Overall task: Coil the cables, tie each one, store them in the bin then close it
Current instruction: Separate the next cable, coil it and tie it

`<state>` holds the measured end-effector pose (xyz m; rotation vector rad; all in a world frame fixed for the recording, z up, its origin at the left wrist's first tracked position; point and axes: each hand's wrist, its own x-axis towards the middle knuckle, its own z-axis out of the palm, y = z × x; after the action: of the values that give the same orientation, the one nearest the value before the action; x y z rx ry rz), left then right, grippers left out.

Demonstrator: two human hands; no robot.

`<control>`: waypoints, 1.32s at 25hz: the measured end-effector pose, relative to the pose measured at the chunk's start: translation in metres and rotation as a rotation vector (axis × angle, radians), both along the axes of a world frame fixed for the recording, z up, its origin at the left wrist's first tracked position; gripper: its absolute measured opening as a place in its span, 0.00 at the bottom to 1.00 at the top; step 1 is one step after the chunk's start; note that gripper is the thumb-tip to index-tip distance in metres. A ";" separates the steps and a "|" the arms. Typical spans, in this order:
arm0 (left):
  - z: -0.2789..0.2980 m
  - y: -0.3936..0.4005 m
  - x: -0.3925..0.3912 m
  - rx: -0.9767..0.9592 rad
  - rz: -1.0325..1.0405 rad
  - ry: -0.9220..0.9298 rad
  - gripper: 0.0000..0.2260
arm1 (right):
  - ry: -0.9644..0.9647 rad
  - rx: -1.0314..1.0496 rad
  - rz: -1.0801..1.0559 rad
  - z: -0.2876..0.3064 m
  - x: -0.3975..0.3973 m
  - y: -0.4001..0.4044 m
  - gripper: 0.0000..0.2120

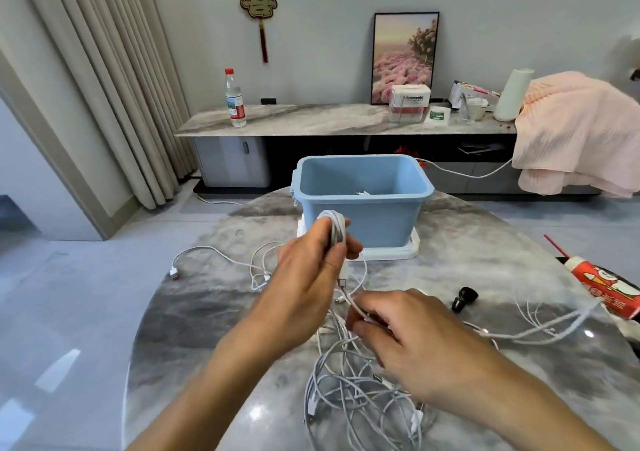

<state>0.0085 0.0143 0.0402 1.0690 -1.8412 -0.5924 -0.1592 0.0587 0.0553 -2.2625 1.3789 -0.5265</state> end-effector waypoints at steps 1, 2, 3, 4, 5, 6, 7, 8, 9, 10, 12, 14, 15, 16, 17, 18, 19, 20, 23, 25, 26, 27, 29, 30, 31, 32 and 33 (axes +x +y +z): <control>0.000 0.002 -0.004 -0.048 0.012 -0.092 0.09 | -0.014 -0.005 0.020 0.009 0.000 0.003 0.12; -0.001 0.004 -0.008 -0.070 0.025 -0.117 0.09 | -0.027 0.011 0.037 0.015 0.001 0.005 0.14; 0.001 0.006 -0.011 -0.033 0.038 -0.057 0.10 | -0.028 0.020 0.056 0.017 0.002 0.006 0.15; 0.003 0.007 -0.011 0.037 0.021 0.089 0.10 | -0.021 0.026 0.078 0.018 0.001 0.006 0.15; 0.005 0.007 -0.010 0.104 0.013 0.192 0.10 | -0.002 0.022 0.100 0.019 -0.001 0.006 0.16; 0.007 0.007 -0.009 0.143 -0.008 0.207 0.09 | 0.035 -0.016 0.115 0.021 -0.006 0.004 0.16; 0.009 0.007 -0.007 0.160 -0.038 0.128 0.09 | 0.087 -0.107 0.113 0.024 -0.012 0.002 0.16; 0.010 0.008 -0.006 0.204 -0.102 0.055 0.09 | 0.140 -0.233 0.088 0.026 -0.019 -0.002 0.16; 0.014 0.009 -0.006 0.282 -0.188 0.052 0.11 | 0.166 -0.367 0.043 0.030 -0.027 -0.007 0.17; 0.018 0.010 -0.006 0.380 -0.276 0.086 0.14 | 0.152 -0.491 -0.006 0.031 -0.038 -0.015 0.19; 0.026 0.012 -0.004 0.491 -0.411 0.143 0.16 | 0.181 -0.651 -0.101 0.028 -0.060 -0.033 0.23; 0.032 0.015 -0.001 0.549 -0.517 0.180 0.13 | 0.274 -0.723 -0.122 0.008 -0.083 -0.057 0.20; 0.034 0.016 0.003 0.579 -0.549 0.231 0.12 | 0.306 -0.723 -0.091 -0.003 -0.094 -0.067 0.15; 0.036 0.017 0.008 0.605 -0.566 0.317 0.12 | 0.330 -0.704 -0.077 -0.014 -0.103 -0.075 0.11; 0.039 0.014 0.014 0.618 -0.555 0.424 0.11 | 0.336 -0.693 -0.092 -0.023 -0.109 -0.079 0.17; 0.041 0.011 0.021 0.627 -0.521 0.535 0.10 | 0.321 -0.686 -0.108 -0.029 -0.115 -0.082 0.27; 0.043 0.006 0.029 0.623 -0.473 0.630 0.08 | 0.258 -0.656 -0.147 -0.032 -0.118 -0.082 0.34; 0.044 0.002 0.037 0.626 -0.434 0.696 0.07 | 0.140 -0.593 -0.222 -0.031 -0.118 -0.081 0.38; 0.039 -0.007 0.055 0.635 -0.465 0.676 0.11 | -0.488 -0.052 -0.413 -0.021 -0.123 -0.079 0.29; 0.032 -0.015 0.068 0.593 -0.424 0.538 0.19 | -0.807 0.446 -0.363 -0.012 -0.134 -0.075 0.17; 0.029 -0.018 0.074 0.532 -0.338 0.421 0.24 | -0.793 0.573 -0.340 -0.009 -0.139 -0.072 0.16; 0.026 -0.021 0.080 0.434 -0.232 0.259 0.28 | -0.724 0.629 -0.329 -0.005 -0.144 -0.069 0.19; 0.024 -0.022 0.088 0.204 -0.079 -0.133 0.25 | -0.604 0.566 -0.352 0.001 -0.153 -0.068 0.24; 0.022 -0.022 0.092 0.110 -0.021 -0.315 0.19 | -0.610 0.484 -0.404 0.003 -0.161 -0.070 0.27; 0.021 -0.022 0.095 0.030 0.056 -0.471 0.16 | -0.667 0.411 -0.468 0.004 -0.171 -0.069 0.31; 0.020 -0.021 0.098 -0.038 0.151 -0.590 0.15 | -0.754 0.334 -0.543 0.003 -0.186 -0.070 0.37; 0.020 -0.021 0.101 -0.086 0.252 -0.670 0.16 | -0.816 0.284 -0.638 -0.001 -0.199 -0.071 0.41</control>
<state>0.1091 -0.0065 0.0597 1.5343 -2.2092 0.0124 -0.3585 -0.0118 0.0545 -1.1144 1.5369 -1.1956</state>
